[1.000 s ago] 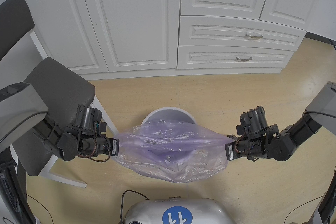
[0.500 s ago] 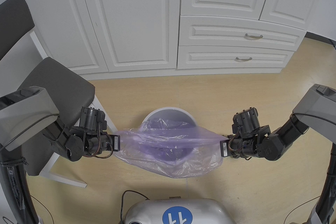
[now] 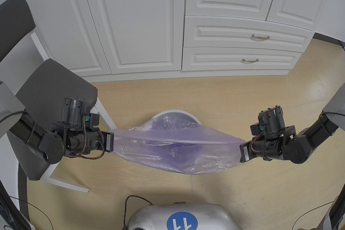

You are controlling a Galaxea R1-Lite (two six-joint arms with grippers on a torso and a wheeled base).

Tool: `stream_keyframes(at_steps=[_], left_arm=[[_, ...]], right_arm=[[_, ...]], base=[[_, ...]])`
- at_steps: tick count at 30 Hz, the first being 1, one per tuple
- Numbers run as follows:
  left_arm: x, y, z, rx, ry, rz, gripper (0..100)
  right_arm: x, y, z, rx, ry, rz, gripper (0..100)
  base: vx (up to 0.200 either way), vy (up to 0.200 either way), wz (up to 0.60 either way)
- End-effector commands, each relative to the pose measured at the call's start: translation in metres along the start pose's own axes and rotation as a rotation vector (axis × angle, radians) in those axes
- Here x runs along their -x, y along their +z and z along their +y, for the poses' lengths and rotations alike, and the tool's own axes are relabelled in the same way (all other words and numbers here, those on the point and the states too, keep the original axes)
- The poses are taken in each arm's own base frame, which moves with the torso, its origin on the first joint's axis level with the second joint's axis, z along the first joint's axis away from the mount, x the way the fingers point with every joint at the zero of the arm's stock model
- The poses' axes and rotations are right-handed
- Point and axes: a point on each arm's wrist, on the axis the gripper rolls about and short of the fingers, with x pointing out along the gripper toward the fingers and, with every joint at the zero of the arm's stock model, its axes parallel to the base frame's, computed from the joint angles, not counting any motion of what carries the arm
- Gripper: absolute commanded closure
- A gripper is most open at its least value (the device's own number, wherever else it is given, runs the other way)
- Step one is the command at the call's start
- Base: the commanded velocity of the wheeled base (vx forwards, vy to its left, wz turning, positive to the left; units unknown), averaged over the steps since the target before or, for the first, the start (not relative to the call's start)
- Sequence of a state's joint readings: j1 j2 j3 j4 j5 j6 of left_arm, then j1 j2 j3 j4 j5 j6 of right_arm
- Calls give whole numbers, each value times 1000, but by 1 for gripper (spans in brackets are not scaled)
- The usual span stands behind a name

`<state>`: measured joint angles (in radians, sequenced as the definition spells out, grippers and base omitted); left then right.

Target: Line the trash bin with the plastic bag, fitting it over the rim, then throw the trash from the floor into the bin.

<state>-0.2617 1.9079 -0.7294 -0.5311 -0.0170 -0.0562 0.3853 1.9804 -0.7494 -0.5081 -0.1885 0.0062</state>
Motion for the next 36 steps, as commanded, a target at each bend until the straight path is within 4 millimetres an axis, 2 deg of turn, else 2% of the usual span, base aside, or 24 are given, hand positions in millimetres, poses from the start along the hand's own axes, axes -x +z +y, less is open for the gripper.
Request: stream_keyframes(at_steps=[1, 9, 20, 24, 28, 36], left_arm=[[12, 4, 0, -8, 3, -26, 100], [15, -6, 0, -70, -13, 8, 100], [11, -22, -1, -133, -42, 92, 100], [1, -28, -1, -134, -45, 130, 100], [-20, -40, 0, -133, -44, 190, 100], [-63, -51, 6, -106, -24, 208, 100]], right_arm=[[12, -1, -3, 19, -4, -11, 100], [27, -4, -6, 73, 1, -15, 100], [29, -17, -6, 159, 9, 47, 100], [23, -21, -1, 173, 21, 80, 100], [8, -30, 6, 191, 33, 124, 100], [-34, -39, 18, 153, 33, 176, 100]], base=[[0, 0, 0], [0, 0, 0], [0, 0, 0], [0, 0, 0], [0, 0, 0], [0, 0, 0]])
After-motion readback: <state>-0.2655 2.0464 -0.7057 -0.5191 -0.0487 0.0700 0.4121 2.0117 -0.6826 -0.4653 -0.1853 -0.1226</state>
